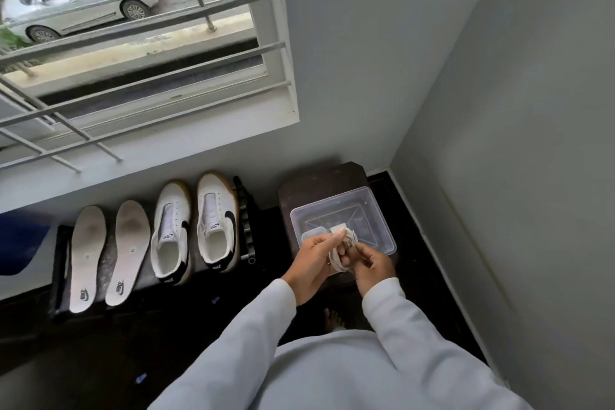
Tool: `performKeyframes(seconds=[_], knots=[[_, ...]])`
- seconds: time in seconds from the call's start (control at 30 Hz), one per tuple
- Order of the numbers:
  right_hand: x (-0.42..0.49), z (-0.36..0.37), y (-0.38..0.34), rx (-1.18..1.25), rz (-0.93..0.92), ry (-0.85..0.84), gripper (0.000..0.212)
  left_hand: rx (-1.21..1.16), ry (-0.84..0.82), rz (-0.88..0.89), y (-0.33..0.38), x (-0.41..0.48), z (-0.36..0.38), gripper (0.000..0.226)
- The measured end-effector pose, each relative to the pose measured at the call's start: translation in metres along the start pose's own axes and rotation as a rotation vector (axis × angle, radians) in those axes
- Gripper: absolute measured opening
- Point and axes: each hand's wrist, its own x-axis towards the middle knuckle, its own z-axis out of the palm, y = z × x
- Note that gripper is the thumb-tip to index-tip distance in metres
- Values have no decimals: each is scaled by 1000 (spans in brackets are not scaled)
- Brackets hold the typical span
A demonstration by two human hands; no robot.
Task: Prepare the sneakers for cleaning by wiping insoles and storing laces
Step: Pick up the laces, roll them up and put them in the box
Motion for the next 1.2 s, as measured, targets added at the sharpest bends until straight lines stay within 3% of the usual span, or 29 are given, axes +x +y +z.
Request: performKeyframes(seconds=[0.1, 0.23, 0.4, 0.6, 1.0, 1.2], knots=[[0, -8, 1, -135, -73, 117, 24, 7, 43, 3, -2, 4, 10, 44], [1, -12, 5, -212, -140, 202, 24, 27, 270, 85, -10, 11, 27, 51], [14, -23, 5, -163, -70, 223, 24, 88, 350, 126, -12, 15, 28, 39], [70, -38, 25, -260, 31, 208, 27, 37, 335, 4, -14, 5, -17, 34], [185, -27, 42, -737, 300, -18, 33, -96, 671, -115, -71, -45, -85, 27], [210, -18, 51, -896, 385, -42, 36, -117, 745, -177, -94, -59, -90, 28]])
